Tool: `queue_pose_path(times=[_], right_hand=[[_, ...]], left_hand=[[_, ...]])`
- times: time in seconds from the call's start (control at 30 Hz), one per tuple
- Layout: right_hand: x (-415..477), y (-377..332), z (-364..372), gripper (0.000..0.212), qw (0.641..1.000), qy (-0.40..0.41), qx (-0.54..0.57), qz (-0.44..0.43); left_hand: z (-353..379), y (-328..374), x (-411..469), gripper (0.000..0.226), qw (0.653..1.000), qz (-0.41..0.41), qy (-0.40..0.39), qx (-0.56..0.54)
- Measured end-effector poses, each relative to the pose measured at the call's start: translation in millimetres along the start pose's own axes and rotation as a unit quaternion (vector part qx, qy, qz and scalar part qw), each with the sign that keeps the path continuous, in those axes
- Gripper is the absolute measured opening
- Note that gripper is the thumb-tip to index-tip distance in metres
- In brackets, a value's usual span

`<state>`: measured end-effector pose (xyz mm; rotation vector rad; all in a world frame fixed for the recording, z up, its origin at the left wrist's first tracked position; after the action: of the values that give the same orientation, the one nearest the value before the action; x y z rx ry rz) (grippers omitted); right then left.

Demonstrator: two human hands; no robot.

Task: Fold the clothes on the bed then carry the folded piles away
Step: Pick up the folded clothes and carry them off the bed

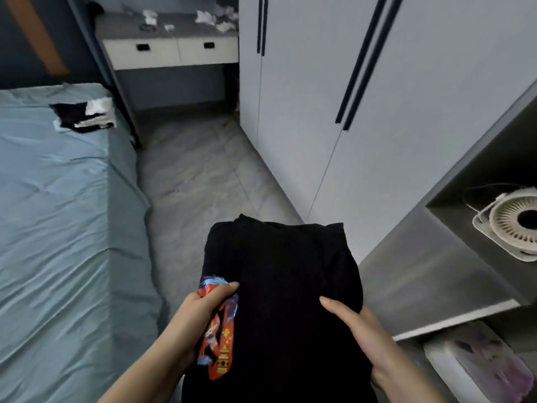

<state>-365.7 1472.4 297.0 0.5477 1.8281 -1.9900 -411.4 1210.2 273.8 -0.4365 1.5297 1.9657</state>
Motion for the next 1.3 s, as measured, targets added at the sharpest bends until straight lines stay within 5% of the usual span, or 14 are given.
queue_pose_path(times=[0.1,0.2,0.57,0.73,1.13,1.3], right_hand=[[51.4,-32.8,-5.2,0.051,0.996,-0.08,-0.037,-0.006],[93.4,-61.8,0.7,0.043,0.985,-0.16,-0.058,0.029],[219.8,-119.7,91.5,0.019,0.942,-0.293,-0.136,0.088],[283.0,-142.0,164.1,0.018,0.934,-0.31,-0.151,0.093],[424.3,-222.0,264.7,0.04,0.937,-0.301,-0.133,0.117],[501.8,-261.0,275.9,0.042,0.937,-0.291,-0.152,0.121]], left_hand=[[2.5,10.6,16.7,0.025,0.997,0.013,0.047,-0.055],[0.6,19.6,28.7,0.041,0.99,0.013,0.093,-0.107],[-65.1,53.5,57.3,0.045,0.943,0.059,0.26,-0.196],[-134.9,92.5,86.9,0.06,0.93,0.078,0.281,-0.224],[-249.9,236.8,190.3,0.03,0.936,0.086,0.273,-0.206],[-273.3,279.5,257.0,0.039,0.935,0.067,0.281,-0.205]])
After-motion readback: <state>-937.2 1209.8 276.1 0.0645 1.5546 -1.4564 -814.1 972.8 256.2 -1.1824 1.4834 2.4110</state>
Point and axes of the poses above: each hand's wrist, its own x-axis towards the middle knuckle, its own z-axis out of the palm, y = z × x, the point moved 3 cm from there along x, towards the middle knuckle, and after that the axes turned 7 degrees about -y, right-handed, at the moved point
